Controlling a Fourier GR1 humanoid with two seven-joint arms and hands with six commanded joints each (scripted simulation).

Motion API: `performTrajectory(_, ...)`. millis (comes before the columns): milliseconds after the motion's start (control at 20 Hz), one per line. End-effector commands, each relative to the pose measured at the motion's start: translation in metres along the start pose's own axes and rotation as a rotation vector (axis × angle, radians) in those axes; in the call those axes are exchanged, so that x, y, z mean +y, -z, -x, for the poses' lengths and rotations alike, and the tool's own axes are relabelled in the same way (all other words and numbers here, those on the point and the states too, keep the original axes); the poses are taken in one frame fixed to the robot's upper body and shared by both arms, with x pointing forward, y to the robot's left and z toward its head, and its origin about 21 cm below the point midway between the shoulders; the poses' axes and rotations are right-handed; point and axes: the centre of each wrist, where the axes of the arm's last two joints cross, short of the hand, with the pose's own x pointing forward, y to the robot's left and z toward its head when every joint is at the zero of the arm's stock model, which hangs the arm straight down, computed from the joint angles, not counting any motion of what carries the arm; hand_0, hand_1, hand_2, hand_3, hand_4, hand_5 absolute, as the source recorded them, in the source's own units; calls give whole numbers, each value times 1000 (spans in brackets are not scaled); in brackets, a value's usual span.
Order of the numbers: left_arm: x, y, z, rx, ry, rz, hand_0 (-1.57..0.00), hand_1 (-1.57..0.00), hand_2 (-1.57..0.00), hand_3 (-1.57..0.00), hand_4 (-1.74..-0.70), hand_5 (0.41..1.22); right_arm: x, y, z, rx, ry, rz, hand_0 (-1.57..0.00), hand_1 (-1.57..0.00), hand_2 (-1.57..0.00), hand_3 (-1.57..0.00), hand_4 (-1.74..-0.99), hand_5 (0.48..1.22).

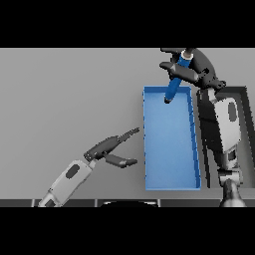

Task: Pick up the blue pipe and place it into the blue bin.

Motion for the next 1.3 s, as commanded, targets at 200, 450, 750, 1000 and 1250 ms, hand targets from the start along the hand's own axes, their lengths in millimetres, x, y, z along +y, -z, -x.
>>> performTrajectory(200, 0, -3, 0, -10, -16, 2, 1, 1, 1, 1, -887, 470, -6, -22, 58, 233, 59, 127, -1571, -1571, -1571, -1571, -1741, 1120)
performTrajectory(450, -6, 0, -3, -14, -12, 3, 1, 1, 1, 1, -882, 464, -13, -45, 110, 459, 71, 185, -1571, -1571, -1571, -1571, -1655, 1124)
performTrajectory(750, -4, -3, -1, -2, -16, 2, 1, 1, 1, 1, -885, 454, -12, -55, 161, 768, 83, 228, -1045, -933, -891, -718, -1455, 1164)
performTrajectory(1000, -4, -3, -2, -7, -15, -5, 1, 1, 1, 1, -891, 452, -11, -55, 159, 895, -52, 162, -342, -305, -291, -234, -1208, 1028)
performTrajectory(1250, -4, -1, -3, -17, -19, -2, 1, 1, 1, 1, -899, 450, -4, -54, 176, 899, -257, 120, -111, -99, -95, -76, -1125, 821)
